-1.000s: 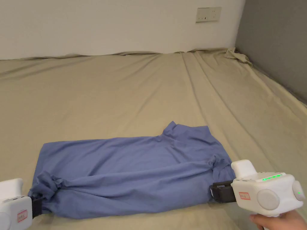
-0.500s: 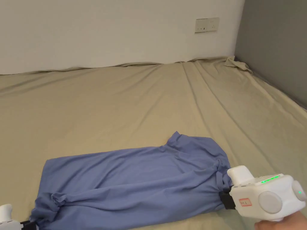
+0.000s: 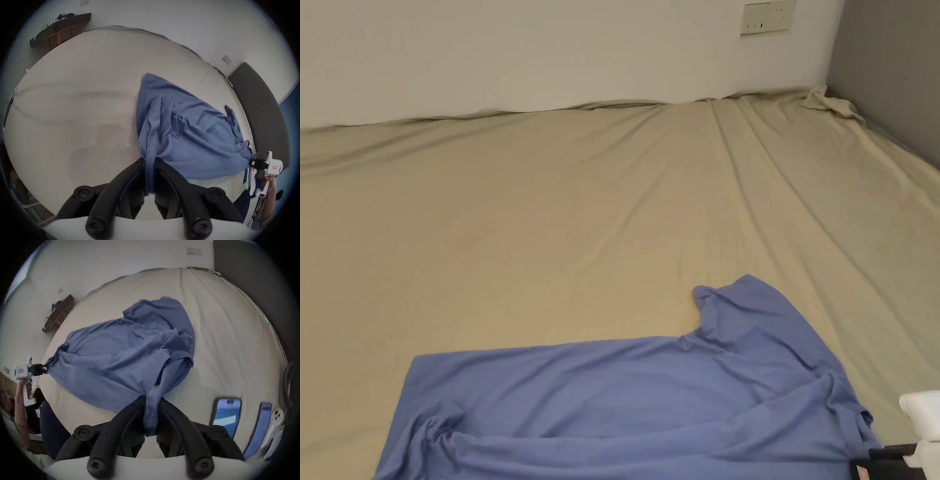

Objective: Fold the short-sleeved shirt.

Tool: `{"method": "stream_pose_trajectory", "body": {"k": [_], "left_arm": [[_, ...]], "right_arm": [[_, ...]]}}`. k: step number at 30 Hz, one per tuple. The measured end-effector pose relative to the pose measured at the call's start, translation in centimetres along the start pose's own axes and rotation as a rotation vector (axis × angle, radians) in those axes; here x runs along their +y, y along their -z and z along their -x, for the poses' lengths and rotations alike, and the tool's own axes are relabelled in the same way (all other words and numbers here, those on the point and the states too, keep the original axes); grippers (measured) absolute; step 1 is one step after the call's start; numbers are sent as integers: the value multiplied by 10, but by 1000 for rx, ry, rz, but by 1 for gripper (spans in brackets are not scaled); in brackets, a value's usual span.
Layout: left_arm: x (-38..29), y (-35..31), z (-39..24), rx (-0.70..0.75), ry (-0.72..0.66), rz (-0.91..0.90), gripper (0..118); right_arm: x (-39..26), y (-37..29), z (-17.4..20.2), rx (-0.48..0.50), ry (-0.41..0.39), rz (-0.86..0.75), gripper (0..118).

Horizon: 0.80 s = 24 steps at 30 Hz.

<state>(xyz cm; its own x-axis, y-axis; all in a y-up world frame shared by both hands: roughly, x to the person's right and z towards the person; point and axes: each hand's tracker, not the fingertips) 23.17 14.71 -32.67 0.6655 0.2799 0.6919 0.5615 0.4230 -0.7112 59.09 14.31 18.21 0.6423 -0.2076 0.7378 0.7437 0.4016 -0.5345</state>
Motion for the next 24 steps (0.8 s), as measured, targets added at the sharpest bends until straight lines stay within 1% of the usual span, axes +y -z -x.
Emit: {"method": "stream_pose_trajectory", "body": {"k": [4,8,9,11,12,13,14,16,17,19,20,21,22,23,24], "left_arm": [[-19,10,6,45,40,71,9],[-21,33,13,78,41,118,8],[-22,40,15,117,47,141,8],[-24,48,20,105,35,140,8],[-24,47,23,99,14,130,8],[-23,46,25,91,12,132,8],[-22,46,26,87,7,133,8],[-22,49,25,91,18,133,8],[-21,50,22,100,31,134,8],[-21,50,17,126,50,132,16],[-21,46,13,129,50,126,16],[-20,39,7,113,71,112,35],[-19,31,1,114,127,103,71],[-21,23,-5,128,152,91,118],[-20,12,-11,104,166,19,118]], "right_arm": [[-21,14,1,-6,25,69,13],[-23,37,-6,-38,19,108,13],[-22,41,-7,-44,13,113,13],[-21,45,-9,-45,15,120,13],[-21,46,-9,-47,0,124,13],[-21,47,-8,-51,-37,124,13],[-23,48,-9,-50,-49,123,13],[-24,49,-10,-47,-30,115,13],[-25,50,-10,-45,-16,104,18],[-30,46,-11,-43,-13,71,23],[-30,42,-10,-46,14,42,23],[-33,33,-8,-39,64,-10,37],[-35,21,-9,13,92,-22,74],[-35,11,-9,59,121,-28,118],[-34,-5,-8,109,155,-151,118]]}}
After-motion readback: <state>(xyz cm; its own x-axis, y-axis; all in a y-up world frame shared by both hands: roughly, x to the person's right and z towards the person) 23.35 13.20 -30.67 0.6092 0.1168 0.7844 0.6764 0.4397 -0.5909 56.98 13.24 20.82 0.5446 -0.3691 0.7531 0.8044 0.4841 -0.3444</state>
